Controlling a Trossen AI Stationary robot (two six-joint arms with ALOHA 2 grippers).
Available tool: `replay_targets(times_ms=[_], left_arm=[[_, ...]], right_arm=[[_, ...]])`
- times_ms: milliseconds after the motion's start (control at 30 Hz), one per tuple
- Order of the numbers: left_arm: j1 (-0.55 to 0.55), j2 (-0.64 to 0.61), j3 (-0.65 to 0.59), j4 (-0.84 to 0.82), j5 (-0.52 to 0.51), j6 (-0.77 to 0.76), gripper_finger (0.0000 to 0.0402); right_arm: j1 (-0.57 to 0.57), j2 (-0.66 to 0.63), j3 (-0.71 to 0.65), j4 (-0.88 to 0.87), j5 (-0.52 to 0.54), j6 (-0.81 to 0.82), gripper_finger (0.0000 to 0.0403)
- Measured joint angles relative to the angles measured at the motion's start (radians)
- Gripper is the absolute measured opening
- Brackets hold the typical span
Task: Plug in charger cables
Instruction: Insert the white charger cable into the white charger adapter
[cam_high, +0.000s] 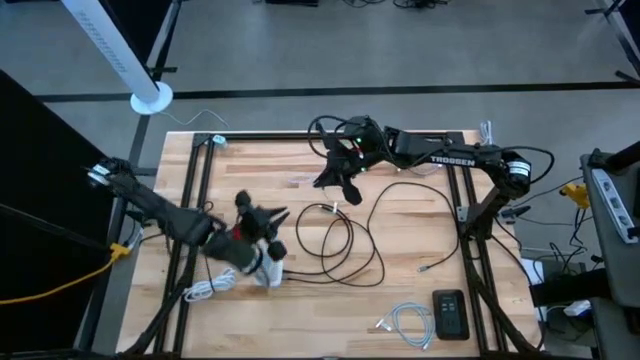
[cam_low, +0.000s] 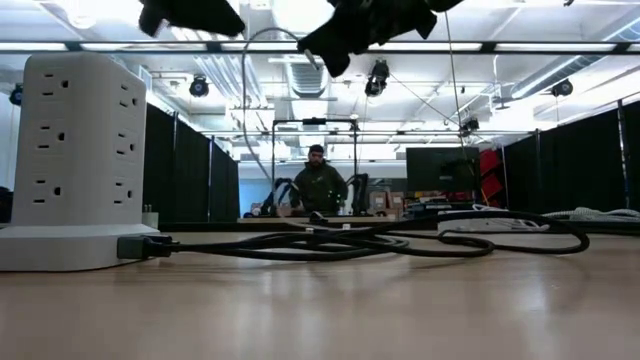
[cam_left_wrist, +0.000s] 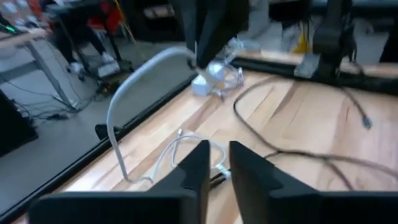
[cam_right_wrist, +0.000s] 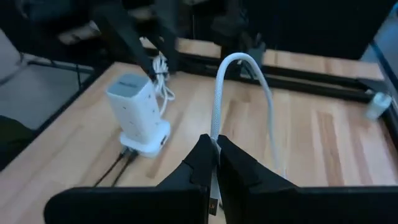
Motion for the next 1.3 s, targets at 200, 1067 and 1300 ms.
replay_targets(times_ms=[200,1067,1300], left_arm=[[0.224,0.004,0.0,0.208,0.34,0.296,0.0146],[0.594,0.072,-0.002,0.239,0.663,0.729,0.0121],[0.59,0.072,-0.003,0.264,0.665,0.728,0.0051]], right_arm=[[0.01,0.016,-0.013,0.003,0.191,-0.188,0.0],[0.04,0.02,-0.04,0.025,0.486,-0.48,0.0],[0.04,0.02,-0.04,0.013,0.485,-0.471,0.0]])
